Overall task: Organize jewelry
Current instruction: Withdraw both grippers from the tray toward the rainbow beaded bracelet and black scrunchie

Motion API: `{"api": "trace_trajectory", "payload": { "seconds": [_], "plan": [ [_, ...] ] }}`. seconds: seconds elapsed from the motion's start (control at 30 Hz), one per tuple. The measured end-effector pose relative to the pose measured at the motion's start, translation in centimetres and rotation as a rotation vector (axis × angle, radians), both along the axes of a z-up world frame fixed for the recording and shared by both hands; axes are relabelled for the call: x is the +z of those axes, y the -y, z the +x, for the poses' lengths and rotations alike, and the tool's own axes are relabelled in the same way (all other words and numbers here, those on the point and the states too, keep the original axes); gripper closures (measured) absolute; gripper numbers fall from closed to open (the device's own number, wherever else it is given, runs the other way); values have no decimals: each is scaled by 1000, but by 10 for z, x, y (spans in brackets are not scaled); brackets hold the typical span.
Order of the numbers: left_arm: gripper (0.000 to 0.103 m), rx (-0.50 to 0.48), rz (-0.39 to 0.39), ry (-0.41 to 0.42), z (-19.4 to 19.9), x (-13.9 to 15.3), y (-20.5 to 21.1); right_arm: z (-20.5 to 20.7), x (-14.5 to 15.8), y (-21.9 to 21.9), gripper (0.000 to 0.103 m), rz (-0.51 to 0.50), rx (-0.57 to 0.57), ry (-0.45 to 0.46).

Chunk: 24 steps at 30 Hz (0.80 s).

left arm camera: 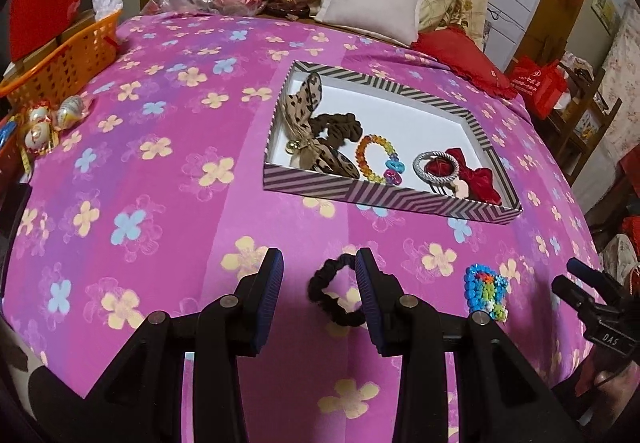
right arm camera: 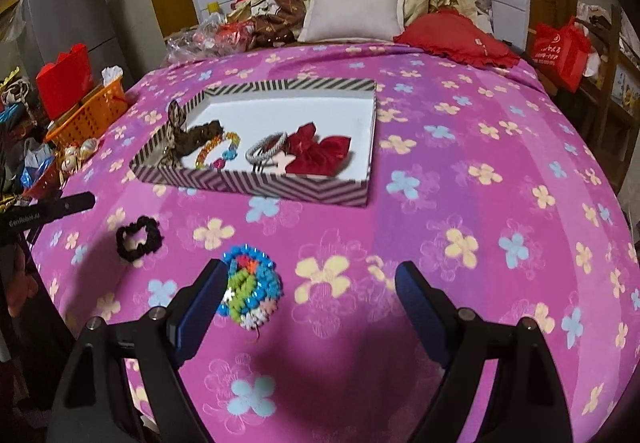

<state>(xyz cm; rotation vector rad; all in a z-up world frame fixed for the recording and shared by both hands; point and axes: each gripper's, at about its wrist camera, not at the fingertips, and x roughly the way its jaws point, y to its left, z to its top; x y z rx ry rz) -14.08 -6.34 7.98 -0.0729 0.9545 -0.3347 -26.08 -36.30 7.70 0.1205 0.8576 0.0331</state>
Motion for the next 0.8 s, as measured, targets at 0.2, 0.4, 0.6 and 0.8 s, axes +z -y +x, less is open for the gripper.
{"api": "trace_trajectory", "payload": {
  "seconds": [0.2,0.4,0.6,0.8],
  "plan": [
    [84,-10,13,-4,-2,-4,4,1,-8,-8,28,5,39,-23],
    [84,-5,15,-19,-2,-8,3,3,-16,-16,37,11,76,-43],
    [84,3,12,-42,0,-15,1,6,-28,-18,51,32,100,-79],
    [84,6,11,-43,1,-15,0,8,-30,-19,52,36,110,-85]
  ]
}}
